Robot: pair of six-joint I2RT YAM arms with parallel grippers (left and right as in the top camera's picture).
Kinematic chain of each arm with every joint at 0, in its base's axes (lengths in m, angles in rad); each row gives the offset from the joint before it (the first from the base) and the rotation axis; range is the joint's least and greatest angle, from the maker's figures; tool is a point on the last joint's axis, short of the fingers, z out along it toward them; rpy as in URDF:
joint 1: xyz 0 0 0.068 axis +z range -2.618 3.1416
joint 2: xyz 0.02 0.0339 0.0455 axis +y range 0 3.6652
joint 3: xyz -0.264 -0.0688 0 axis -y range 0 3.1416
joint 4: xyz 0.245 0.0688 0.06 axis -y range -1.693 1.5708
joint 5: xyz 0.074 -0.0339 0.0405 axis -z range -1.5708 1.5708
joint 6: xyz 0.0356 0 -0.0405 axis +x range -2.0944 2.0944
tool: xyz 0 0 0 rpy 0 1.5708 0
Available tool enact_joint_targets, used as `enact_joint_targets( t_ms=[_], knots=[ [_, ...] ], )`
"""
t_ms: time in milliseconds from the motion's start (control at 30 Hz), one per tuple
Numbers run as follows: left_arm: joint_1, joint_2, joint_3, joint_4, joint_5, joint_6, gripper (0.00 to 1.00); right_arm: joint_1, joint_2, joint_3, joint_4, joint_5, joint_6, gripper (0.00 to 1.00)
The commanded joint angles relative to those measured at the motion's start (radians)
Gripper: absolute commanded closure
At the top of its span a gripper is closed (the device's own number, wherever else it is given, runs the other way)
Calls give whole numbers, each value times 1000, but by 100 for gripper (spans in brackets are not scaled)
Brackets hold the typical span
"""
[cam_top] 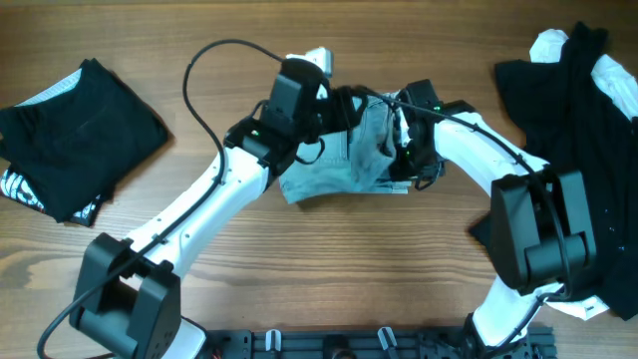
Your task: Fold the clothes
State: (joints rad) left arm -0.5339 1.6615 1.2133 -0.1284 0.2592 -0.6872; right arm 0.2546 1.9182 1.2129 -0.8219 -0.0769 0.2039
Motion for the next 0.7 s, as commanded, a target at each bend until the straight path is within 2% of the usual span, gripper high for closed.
enact_joint_targets(
  t_ms=[0, 133, 233, 300, 433, 567, 667],
  knots=[
    [85, 5, 25, 20, -55, 3, 52, -68, -143, 61, -37, 41, 37, 56],
    [166, 25, 25, 1, -118, 69, 50, -126, -298, 142, -44, -1, 30, 55],
    [221, 79, 25, -22, -118, 81, 47, -124, -414, 149, 32, -213, -81, 55],
    [241, 116, 25, -29, -110, 81, 45, -108, -435, 148, 46, -305, -99, 54],
    [250, 203, 25, -2, -42, 81, 30, -52, -414, 113, 26, -321, -113, 54],
    [250, 273, 25, 10, -23, 81, 8, -2, -342, 40, 20, -321, -123, 54],
    [250, 323, 25, 23, 31, 81, 1, 9, -264, -15, 20, -319, -117, 55]
  ],
)
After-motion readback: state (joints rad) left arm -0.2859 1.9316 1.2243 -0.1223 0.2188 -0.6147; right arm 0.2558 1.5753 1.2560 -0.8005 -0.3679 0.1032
